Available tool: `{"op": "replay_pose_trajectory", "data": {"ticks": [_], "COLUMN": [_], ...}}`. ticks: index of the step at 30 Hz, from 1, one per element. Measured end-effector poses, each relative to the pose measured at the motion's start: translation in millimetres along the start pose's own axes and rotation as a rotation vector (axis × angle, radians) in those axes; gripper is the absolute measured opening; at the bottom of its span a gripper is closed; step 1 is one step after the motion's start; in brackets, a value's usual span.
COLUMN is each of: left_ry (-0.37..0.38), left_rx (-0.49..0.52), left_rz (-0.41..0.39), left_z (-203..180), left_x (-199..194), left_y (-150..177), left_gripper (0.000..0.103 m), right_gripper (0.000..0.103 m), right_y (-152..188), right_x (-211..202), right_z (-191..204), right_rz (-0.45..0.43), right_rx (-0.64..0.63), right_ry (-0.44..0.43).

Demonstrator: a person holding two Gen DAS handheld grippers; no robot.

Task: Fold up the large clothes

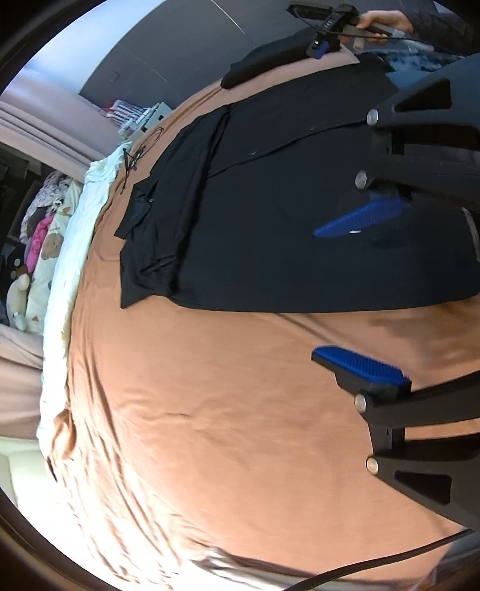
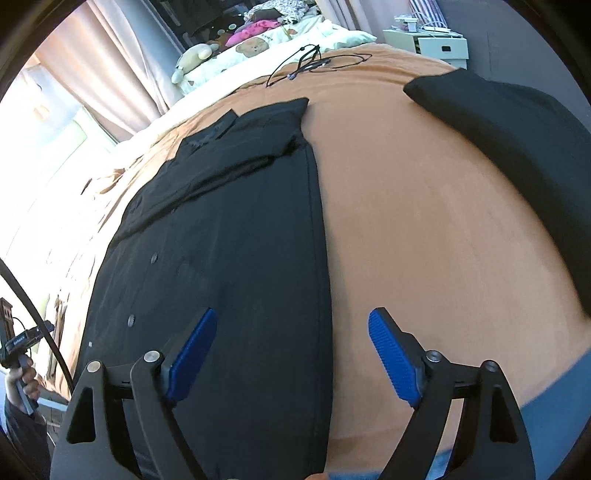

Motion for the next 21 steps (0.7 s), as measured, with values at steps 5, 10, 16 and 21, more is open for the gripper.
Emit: {"op": "replay_pose_trajectory", "data": {"ticks": [5,10,16,21], "left_ry": [0.039,0.096,0.127,0.168], "left_rx": [-0.041,-0.078,-0.118,-0.160], "left_rz": [0.006,-0.008,-0.008,0.013], "left_z": [-4.1,-8.7,-8.3,-10.0], "left_x": [-5.9,-11.2,-9.8,2.3], "left_y": [43.9,75.5,104.2,121.9], "left_gripper": [0.075,0.075,0.074,0.061], "right_gripper": [0.084,0.084,0.084,0.074], "right_y": [37.3,64.3,91.1,104.0], "right_x": [-17.6,-36.7,-51.5,-52.8], "right_z": [-9.9,-27.3,-46.2,-61.7], "right_rz": [0.027,-0.010,-0.021,-0.039], "right_rx": [0.047,0.088,0.154,0.210], "right_ry": [-0.042,-0.113,-0.230,-0.323]}}
Point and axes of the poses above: each gripper's, at about its wrist camera, not at the fingertips, and x roughly the way its jaws point, z to its left, y to its underside, the point moved 8 cm from there along x, roughly the way its jaws point, and after that the axes turned 5 degrees about x, right-handed, at the moved point
